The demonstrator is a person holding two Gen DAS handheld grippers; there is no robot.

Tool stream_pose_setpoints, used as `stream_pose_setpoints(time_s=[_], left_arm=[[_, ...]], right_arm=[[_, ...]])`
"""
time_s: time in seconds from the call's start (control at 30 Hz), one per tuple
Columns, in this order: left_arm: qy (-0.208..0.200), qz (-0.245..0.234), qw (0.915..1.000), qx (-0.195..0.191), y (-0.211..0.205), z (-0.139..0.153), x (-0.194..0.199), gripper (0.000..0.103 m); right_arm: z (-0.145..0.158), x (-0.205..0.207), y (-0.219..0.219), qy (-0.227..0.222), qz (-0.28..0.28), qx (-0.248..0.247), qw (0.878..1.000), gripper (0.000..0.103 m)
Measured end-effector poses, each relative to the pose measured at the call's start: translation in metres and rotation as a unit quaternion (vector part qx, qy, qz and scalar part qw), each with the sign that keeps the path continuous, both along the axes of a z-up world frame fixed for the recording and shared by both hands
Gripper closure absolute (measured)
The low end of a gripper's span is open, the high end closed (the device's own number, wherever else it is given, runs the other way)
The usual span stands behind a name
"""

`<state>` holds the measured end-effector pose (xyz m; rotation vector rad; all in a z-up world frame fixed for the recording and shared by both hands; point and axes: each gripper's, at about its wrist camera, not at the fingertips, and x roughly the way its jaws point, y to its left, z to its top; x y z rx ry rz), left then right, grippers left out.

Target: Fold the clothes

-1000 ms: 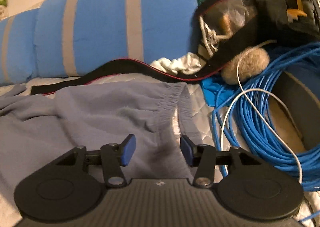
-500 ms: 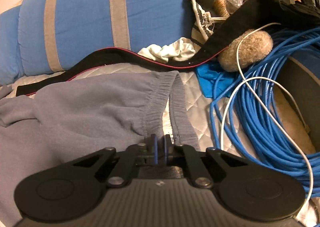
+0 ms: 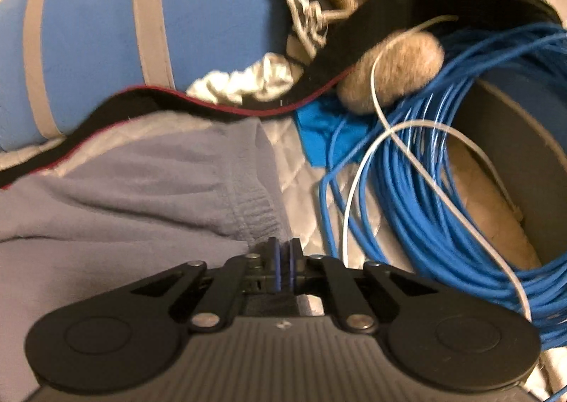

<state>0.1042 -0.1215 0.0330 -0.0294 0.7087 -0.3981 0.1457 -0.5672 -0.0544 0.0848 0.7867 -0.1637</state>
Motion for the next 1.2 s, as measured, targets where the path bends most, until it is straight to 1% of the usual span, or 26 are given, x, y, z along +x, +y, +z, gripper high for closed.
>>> stream_pose_setpoints(time_s=[0.03,0.1,0.13,0.17,0.2,0.23,0.3,0.37,0.47,0.57,0.7,0.87,0.97,1.03,1.1,1.13,1.2], left_arm=[[-0.001,0.001,1.0000,0.000,0.002,0.000,0.000,0.022],[-0.002,0.004,1.0000,-0.001,0.006,0.000,0.000,0.022],[-0.002,0.006,1.0000,-0.001,0.008,0.001,0.000,0.022],[-0.003,0.007,1.0000,-0.001,0.010,0.001,-0.001,0.022],[-0.004,0.008,1.0000,-0.001,0.012,0.001,-0.002,0.022],[-0.005,0.009,0.9999,-0.001,0.013,0.002,-0.002,0.022],[-0.006,0.012,0.9999,-0.001,0.017,0.002,-0.004,0.022],[-0.007,0.014,0.9999,0.000,0.020,0.003,-0.005,0.022],[-0.008,0.016,0.9998,0.002,0.025,0.005,-0.008,0.022],[-0.013,0.017,0.9998,-0.001,0.029,0.009,-0.014,0.022],[-0.026,0.012,0.9996,-0.003,0.029,0.016,-0.022,0.022],[-0.042,0.004,0.9991,-0.005,0.026,0.025,-0.031,0.022],[-0.049,0.002,0.9988,0.000,0.024,0.025,-0.036,0.022],[-0.050,0.002,0.9988,0.003,0.026,0.023,-0.038,0.022],[-0.050,0.003,0.9987,0.005,0.028,0.019,-0.040,0.022],[-0.050,0.004,0.9987,0.006,0.029,0.018,-0.041,0.022],[-0.050,0.005,0.9987,0.009,0.032,0.014,-0.043,0.022]], right_arm=[[-0.001,0.001,0.001,0.001,-0.003,-0.005,1.000,0.083],[0.004,-0.001,0.002,0.003,-0.007,-0.012,1.000,0.056],[0.007,-0.003,0.003,0.004,-0.003,-0.011,1.000,0.049],[0.011,-0.005,0.004,0.004,0.005,-0.008,1.000,0.035],[0.016,-0.010,0.007,0.002,0.013,-0.012,1.000,0.027],[0.021,-0.015,0.010,-0.003,0.019,-0.019,1.000,0.025],[0.032,-0.027,0.016,-0.012,0.033,-0.035,0.999,0.015],[0.043,-0.040,0.022,-0.022,0.046,-0.051,0.997,0.009],[0.055,-0.064,0.027,-0.029,0.074,-0.080,0.994,0.004],[0.061,-0.087,0.033,-0.026,0.110,-0.122,0.986,0.002],[0.056,-0.124,0.041,-0.012,0.170,-0.201,0.965,0.000],[0.037,-0.160,0.051,0.003,0.212,-0.275,0.938,0.000],[0.030,-0.176,0.056,-0.004,0.224,-0.296,0.928,0.000],[0.027,-0.183,0.058,-0.006,0.235,-0.294,0.927,0.000],[0.022,-0.187,0.059,-0.005,0.242,-0.302,0.922,0.000],[0.017,-0.189,0.061,-0.005,0.246,-0.313,0.917,0.000],[0.006,-0.194,0.065,-0.011,0.258,-0.349,0.901,0.000]])
